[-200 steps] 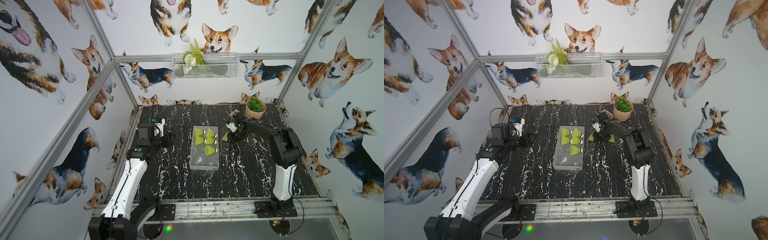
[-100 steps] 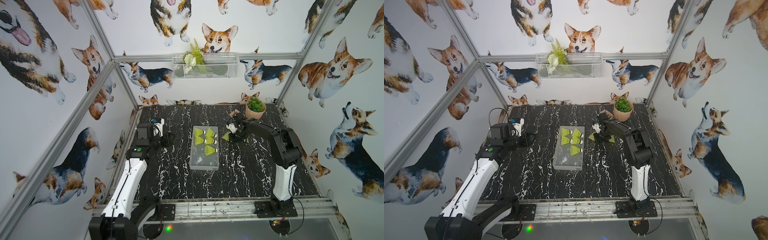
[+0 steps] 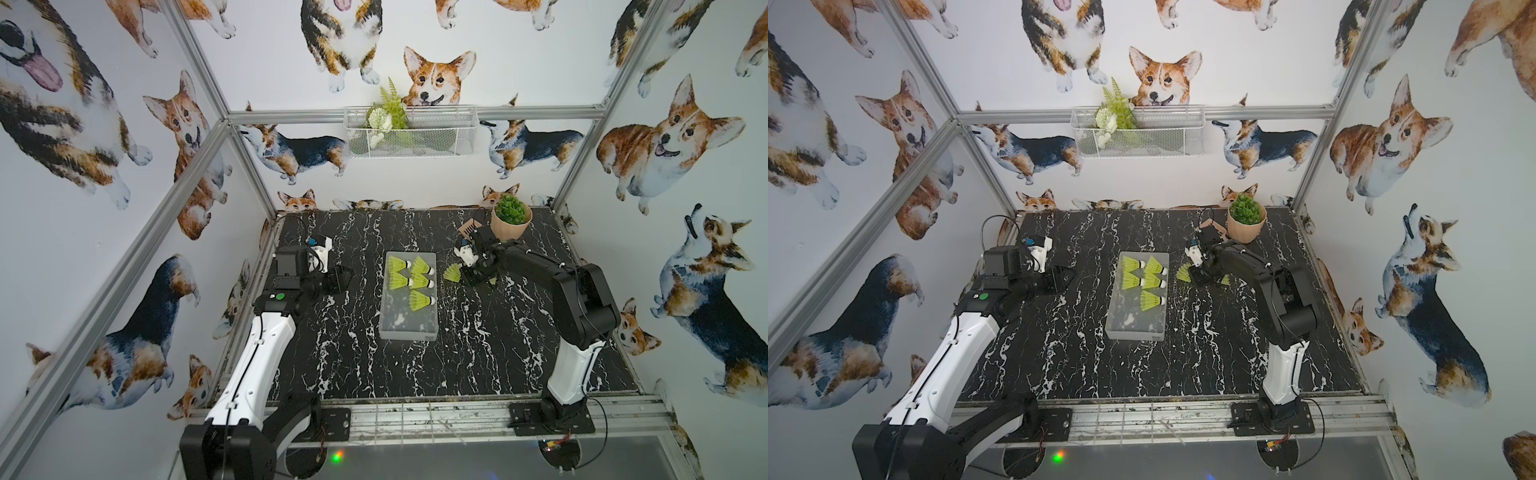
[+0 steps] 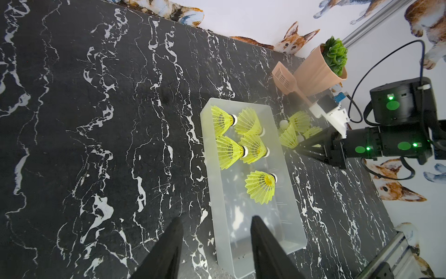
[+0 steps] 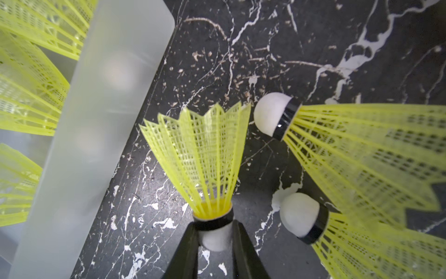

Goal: Put the shuttlecocks into the storage box
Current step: Pick up the shuttlecock at the center of the board, then place the shuttlecock in the storage box.

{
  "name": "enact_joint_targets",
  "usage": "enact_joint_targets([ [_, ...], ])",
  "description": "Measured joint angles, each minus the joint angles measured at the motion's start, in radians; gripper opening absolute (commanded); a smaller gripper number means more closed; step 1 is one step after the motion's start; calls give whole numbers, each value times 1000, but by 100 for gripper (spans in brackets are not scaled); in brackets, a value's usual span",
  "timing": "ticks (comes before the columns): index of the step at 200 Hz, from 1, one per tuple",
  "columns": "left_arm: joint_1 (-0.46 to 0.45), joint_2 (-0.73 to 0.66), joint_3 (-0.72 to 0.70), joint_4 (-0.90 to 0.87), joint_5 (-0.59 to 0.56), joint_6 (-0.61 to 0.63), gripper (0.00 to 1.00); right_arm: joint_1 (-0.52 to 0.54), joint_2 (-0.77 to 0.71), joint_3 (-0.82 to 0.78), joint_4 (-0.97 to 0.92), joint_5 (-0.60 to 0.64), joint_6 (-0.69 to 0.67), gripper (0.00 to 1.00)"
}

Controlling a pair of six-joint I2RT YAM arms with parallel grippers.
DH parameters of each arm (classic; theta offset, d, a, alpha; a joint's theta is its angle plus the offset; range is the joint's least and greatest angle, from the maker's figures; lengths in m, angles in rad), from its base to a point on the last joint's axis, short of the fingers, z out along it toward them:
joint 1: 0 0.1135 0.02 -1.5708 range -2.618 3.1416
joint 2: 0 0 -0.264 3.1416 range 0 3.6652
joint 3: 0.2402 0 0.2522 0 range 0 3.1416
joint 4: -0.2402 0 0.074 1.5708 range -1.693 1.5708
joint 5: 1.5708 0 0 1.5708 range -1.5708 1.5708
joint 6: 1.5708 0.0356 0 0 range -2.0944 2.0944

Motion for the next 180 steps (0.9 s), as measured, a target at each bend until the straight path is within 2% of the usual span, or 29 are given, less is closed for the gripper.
enact_joint_targets([
  [48, -1, 33, 1, 8, 72, -2, 48, 11, -112, -48, 8, 0, 7, 26],
  [67, -27, 42, 2, 31, 101, -13, 47, 11, -179, -77, 9, 0, 12, 26],
  [100, -204, 89, 53, 53, 105, -19, 47, 33, -298, -120, 6, -4, 38, 26],
  [131, -378, 204, 164, 71, 103, -13, 47, 77, -391, -152, -2, -4, 60, 26],
  [157, -452, 302, 259, 81, 109, 3, 47, 110, -457, -171, -15, -5, 68, 26],
  [180, -465, 365, 307, 89, 150, 9, 47, 133, -506, -178, -26, -19, 85, 26],
])
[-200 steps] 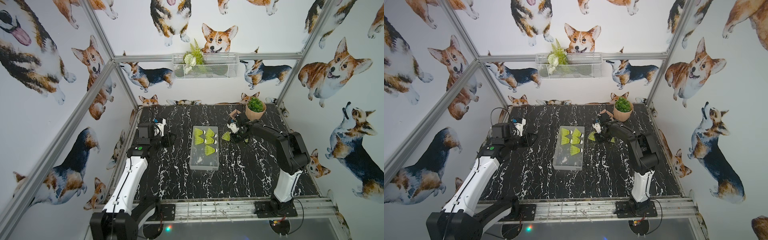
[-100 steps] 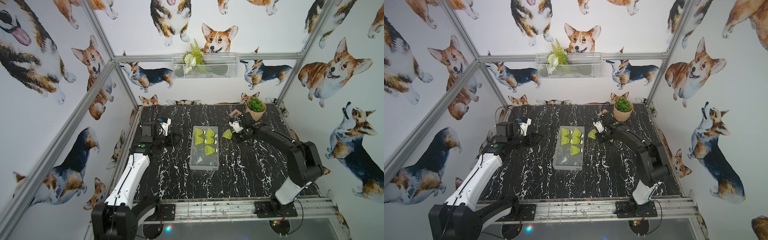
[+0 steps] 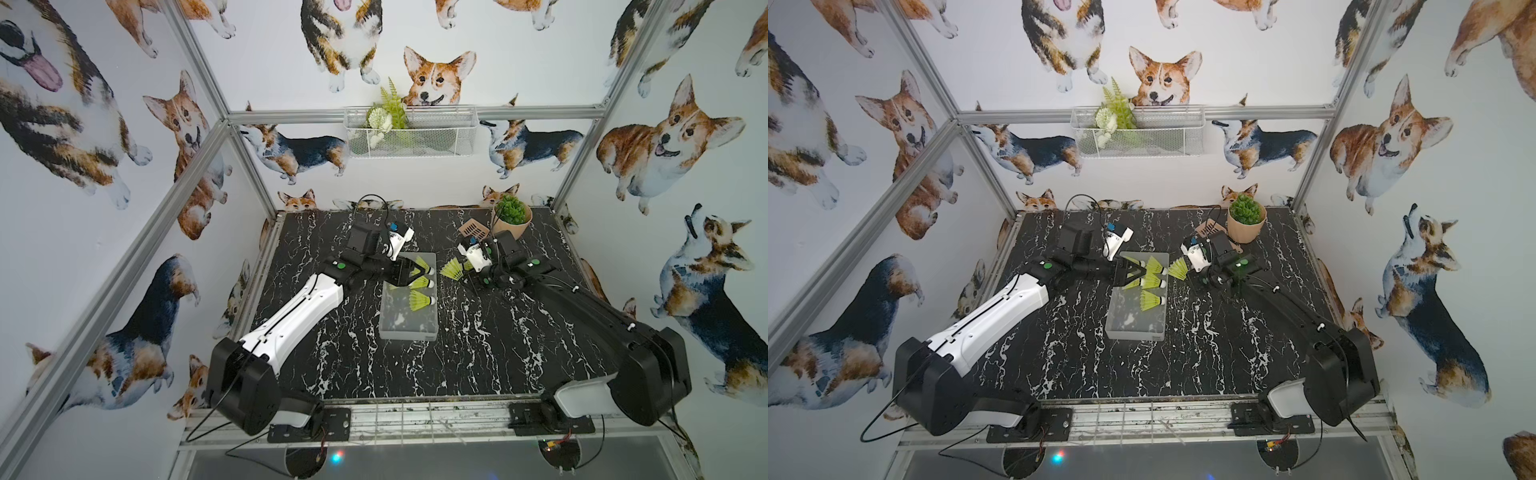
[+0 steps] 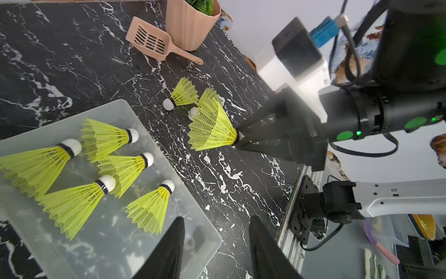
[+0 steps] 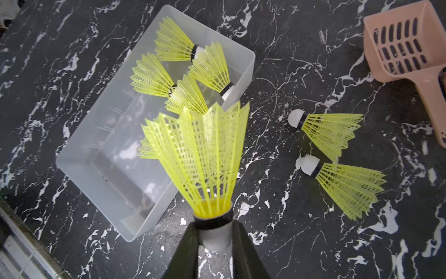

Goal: Put the shuttlecocks into the storage box
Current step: Place the shuttlecock in the storage box.

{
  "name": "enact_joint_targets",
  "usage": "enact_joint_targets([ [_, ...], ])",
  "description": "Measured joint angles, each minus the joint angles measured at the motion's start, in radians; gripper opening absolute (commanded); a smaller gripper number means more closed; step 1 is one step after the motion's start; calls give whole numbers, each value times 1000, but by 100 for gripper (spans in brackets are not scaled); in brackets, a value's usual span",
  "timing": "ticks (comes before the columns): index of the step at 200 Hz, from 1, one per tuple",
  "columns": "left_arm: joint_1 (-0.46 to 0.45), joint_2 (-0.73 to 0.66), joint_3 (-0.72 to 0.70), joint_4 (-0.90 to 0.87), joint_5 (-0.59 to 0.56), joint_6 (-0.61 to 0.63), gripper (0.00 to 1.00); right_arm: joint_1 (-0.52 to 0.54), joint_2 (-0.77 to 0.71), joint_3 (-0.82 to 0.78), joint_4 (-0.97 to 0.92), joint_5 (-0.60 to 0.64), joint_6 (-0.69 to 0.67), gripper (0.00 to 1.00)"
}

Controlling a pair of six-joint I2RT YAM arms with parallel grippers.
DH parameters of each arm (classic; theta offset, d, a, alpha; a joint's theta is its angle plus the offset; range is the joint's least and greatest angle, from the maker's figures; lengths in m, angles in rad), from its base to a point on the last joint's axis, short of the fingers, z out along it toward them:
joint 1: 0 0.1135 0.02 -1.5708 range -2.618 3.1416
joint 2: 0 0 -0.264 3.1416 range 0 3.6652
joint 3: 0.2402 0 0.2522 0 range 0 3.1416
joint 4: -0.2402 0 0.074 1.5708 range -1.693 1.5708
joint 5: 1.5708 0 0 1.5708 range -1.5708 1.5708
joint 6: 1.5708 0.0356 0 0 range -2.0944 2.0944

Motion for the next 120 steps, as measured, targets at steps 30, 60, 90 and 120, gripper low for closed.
enact_joint_targets([
  [30, -16, 58, 51, 8, 60, 5, 48, 20, -58, -15, -2, -15, 3, 26],
  [60, -30, 84, 68, 30, 116, 1, 48, 30, -103, -42, 1, -34, 2, 27],
  [90, -47, 102, 72, 45, 164, -3, 48, 42, -118, -43, 2, -60, 0, 27],
  [120, -58, 116, 81, 54, 191, -10, 48, 54, -119, -43, 2, -79, -1, 27],
])
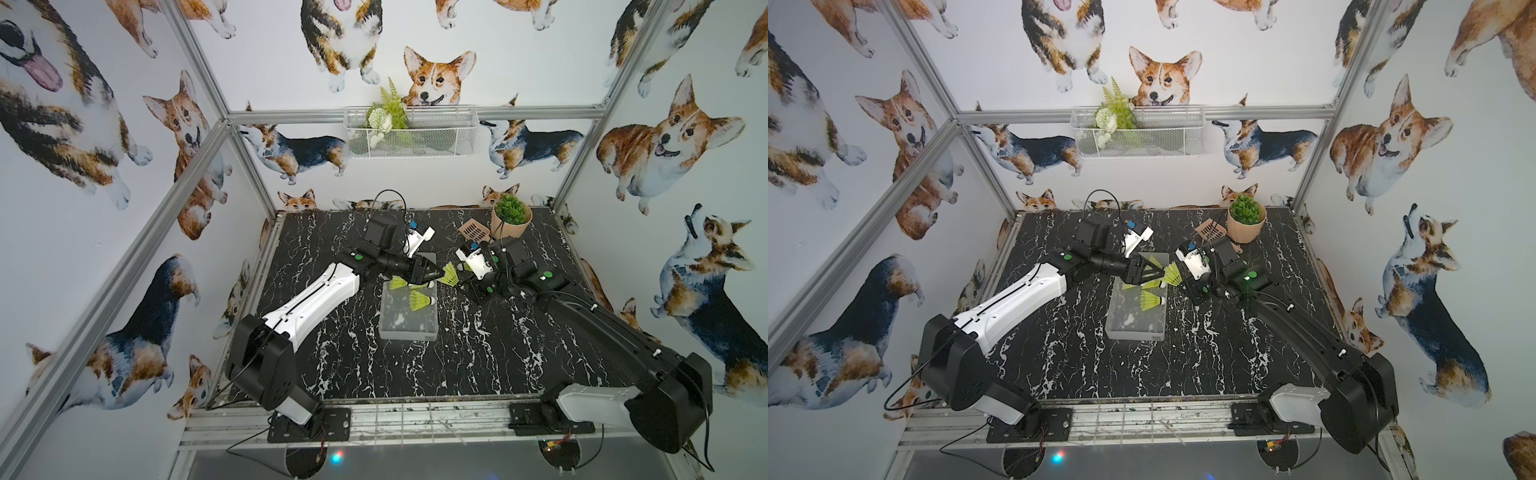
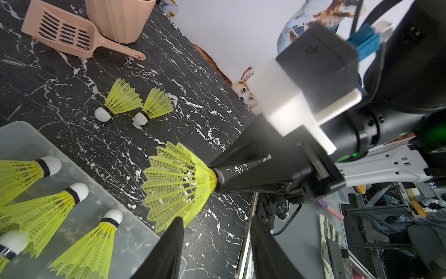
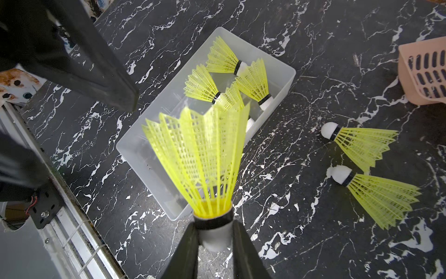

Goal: Put the shuttlecocks into the storage box
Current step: Place the shuttlecock in the storage box.

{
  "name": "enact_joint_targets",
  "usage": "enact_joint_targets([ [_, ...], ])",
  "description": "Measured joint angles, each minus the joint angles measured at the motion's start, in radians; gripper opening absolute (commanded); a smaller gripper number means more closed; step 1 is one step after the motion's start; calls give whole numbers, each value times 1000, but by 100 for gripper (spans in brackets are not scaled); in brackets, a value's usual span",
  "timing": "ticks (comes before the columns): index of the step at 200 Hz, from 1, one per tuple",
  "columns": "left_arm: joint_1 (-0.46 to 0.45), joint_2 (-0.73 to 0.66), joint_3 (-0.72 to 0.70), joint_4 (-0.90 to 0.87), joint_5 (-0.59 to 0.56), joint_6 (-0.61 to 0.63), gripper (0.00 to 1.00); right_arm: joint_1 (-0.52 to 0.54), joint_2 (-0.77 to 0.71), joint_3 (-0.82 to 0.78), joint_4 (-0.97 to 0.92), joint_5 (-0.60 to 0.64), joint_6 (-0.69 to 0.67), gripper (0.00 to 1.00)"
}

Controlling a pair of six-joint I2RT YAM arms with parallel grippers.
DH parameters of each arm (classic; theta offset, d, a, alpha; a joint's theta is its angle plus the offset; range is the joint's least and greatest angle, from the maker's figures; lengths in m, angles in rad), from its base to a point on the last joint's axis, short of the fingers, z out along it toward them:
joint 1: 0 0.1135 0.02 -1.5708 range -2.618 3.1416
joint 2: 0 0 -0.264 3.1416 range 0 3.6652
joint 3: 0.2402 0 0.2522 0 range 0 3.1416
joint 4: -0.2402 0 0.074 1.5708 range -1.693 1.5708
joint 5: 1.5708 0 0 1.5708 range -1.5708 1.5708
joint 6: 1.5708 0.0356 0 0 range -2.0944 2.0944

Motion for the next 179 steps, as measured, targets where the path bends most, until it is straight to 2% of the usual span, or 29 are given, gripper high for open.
enact_joint_targets([
  [46, -9, 17, 3, 2, 1, 2, 45, 8, -2, 2, 0, -23, -2, 27],
  [65, -9, 21, 6, 1, -3, 8, 41, 12, -2, 3, 0, -26, -3, 27],
  [83, -10, 28, 10, 0, -4, 10, 29, 13, -1, 3, 0, -26, -3, 27],
  [115, -12, 39, 12, -10, -4, 14, 2, 13, 1, 3, 0, -25, -3, 27],
  [132, -13, 43, 17, -18, -5, 21, 0, 13, 3, 3, -1, -24, -3, 27],
  [150, -13, 43, 20, -23, -6, 20, 0, 13, 3, 3, -1, -24, -3, 37],
  [166, -13, 43, 20, -28, -19, 19, 0, 13, 3, 3, -1, -19, -3, 58],
  [179, -13, 42, 20, -35, -39, 14, 0, 13, 5, 3, -1, 3, -3, 62],
])
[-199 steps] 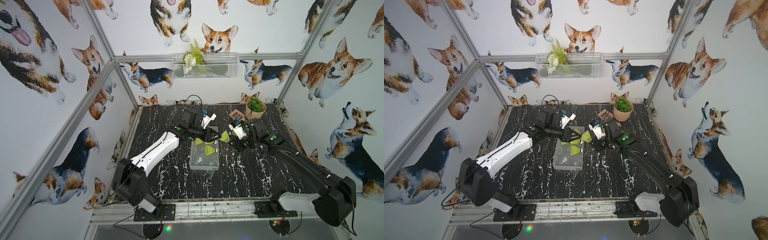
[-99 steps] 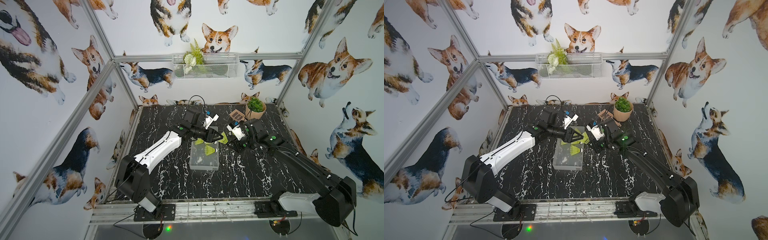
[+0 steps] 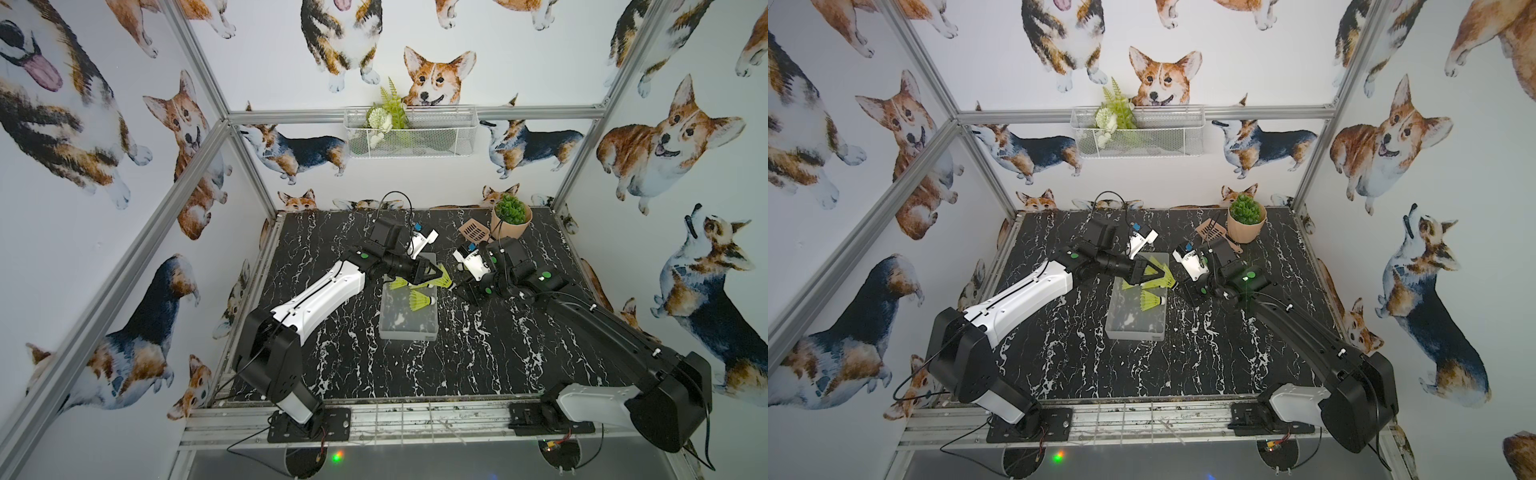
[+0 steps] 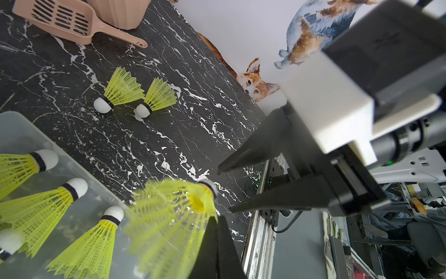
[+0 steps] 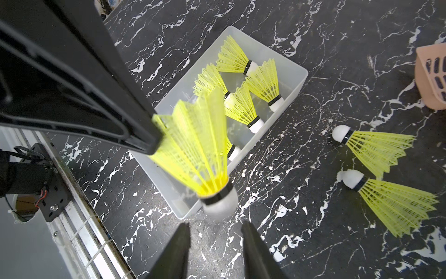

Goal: Put the shuttlecocks into the storage box
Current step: Place the shuttlecock in the storage box.

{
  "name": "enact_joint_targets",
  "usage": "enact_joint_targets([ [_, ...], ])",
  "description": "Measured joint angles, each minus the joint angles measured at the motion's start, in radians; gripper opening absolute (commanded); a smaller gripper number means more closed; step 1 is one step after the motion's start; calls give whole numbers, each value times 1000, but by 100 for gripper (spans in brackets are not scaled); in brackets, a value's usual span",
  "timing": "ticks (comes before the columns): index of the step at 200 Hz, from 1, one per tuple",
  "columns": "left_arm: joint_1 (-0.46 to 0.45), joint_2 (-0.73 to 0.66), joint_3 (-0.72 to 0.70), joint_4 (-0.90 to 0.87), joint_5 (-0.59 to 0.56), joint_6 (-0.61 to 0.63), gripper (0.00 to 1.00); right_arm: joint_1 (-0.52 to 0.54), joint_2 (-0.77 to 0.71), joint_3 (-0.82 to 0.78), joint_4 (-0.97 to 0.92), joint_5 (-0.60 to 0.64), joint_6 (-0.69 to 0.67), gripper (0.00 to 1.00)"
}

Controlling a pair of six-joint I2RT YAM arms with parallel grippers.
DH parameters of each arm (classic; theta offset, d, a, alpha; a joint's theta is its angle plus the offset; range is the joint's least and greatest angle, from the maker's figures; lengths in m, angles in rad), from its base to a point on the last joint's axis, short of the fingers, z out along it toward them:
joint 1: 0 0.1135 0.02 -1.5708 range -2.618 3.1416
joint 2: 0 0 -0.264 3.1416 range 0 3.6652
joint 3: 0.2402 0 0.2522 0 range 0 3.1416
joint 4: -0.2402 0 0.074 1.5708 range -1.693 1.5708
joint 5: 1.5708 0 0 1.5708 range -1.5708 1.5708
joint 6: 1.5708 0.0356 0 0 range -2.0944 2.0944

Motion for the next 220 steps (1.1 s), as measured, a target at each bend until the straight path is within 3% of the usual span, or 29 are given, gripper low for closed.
enact_joint_targets([
  [20, 4, -18, -11, -5, -48, -13, 0, 0, 7, 0, -2, 33, 3, 67],
  [121, 96, -231, -253, 3, -379, -198, 0, -2, -71, -79, -3, 162, 31, 70],
  [220, 105, -269, -395, 34, -449, -318, 0, -6, -92, -103, -4, 185, 37, 70],
])
